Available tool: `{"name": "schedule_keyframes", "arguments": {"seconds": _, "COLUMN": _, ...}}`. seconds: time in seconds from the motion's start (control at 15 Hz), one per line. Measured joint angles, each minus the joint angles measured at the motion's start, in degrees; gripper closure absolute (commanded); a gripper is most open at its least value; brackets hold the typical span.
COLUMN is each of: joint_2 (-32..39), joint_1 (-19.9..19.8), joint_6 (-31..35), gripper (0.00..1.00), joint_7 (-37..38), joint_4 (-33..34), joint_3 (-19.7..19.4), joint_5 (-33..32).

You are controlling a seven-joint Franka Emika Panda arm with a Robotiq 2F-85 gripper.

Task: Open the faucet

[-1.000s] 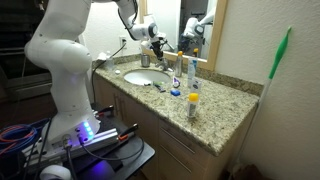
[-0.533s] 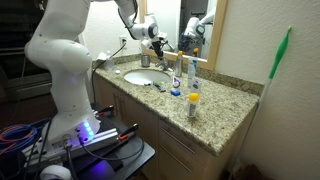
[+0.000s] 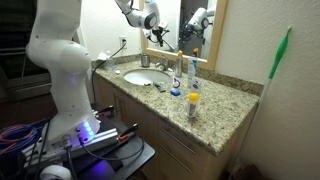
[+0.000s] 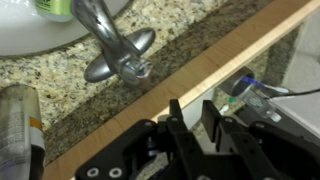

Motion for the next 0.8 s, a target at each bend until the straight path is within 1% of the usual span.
{"name": "schedule_keyframes", "arguments": {"seconds": 0.07, "joint_2": -1.8, "joint_1": 0.0, "joint_6": 0.4, "gripper": 0.65, "joint_7": 0.1, "joint_4": -0.4, "joint_3": 0.2, "joint_5": 1.2}}
{"name": "schedule_keyframes", "arguments": {"seconds": 0.2, "joint_2": -4.6, "joint_1": 0.0, "joint_6": 0.8, "gripper": 0.41, "joint_7": 0.4, "joint_4": -1.0, "joint_3": 0.5, "joint_5": 2.5}}
{"name": "schedule_keyframes", "arguments": {"seconds": 0.27, "joint_2": -5.7, "joint_1": 0.0, "joint_6": 0.9, "gripper": 0.40, "joint_7": 0.6, "joint_4": -1.4, "joint_3": 0.5, "joint_5": 2.7}}
{"name": "schedule_keyframes", "arguments": {"seconds": 0.4, "joint_2": -7.4, "joint_1": 0.0, "joint_6": 0.9, "gripper": 0.28, "joint_7": 1.2, "joint_4": -2.4, "joint_3": 0.5, "joint_5": 2.7}}
{"name": "schedule_keyframes", "arguments": {"seconds": 0.47, "joint_2": -8.1, "joint_1": -0.1, "joint_6": 0.9, "gripper": 0.20, "joint_7": 1.5, "joint_4": -3.0, "joint_3": 0.5, "joint_5": 2.7}}
{"name": "schedule_keyframes", "arguments": {"seconds": 0.53, "joint_2": -8.7, "joint_1": -0.3, "joint_6": 0.4, "gripper": 0.38, "joint_7": 1.5, "joint_4": -3.7, "joint_3": 0.6, "joint_5": 3.3}}
{"name": "schedule_keyframes", "arguments": {"seconds": 0.67, "joint_2": -8.9, "joint_1": -0.3, "joint_6": 0.3, "gripper": 0.24, "joint_7": 1.5, "joint_4": -3.8, "joint_3": 0.6, "joint_5": 3.3}}
{"name": "schedule_keyframes", "arguments": {"seconds": 0.73, "joint_2": -8.8, "joint_1": -0.2, "joint_6": 0.3, "gripper": 0.20, "joint_7": 1.5, "joint_4": -3.8, "joint_3": 0.6, "joint_5": 3.3}}
{"name": "schedule_keyframes", "arguments": {"seconds": 0.8, "joint_2": -8.8, "joint_1": -0.2, "joint_6": 0.3, "gripper": 0.20, "joint_7": 1.5, "joint_4": -3.8, "joint_3": 0.6, "joint_5": 3.3}}
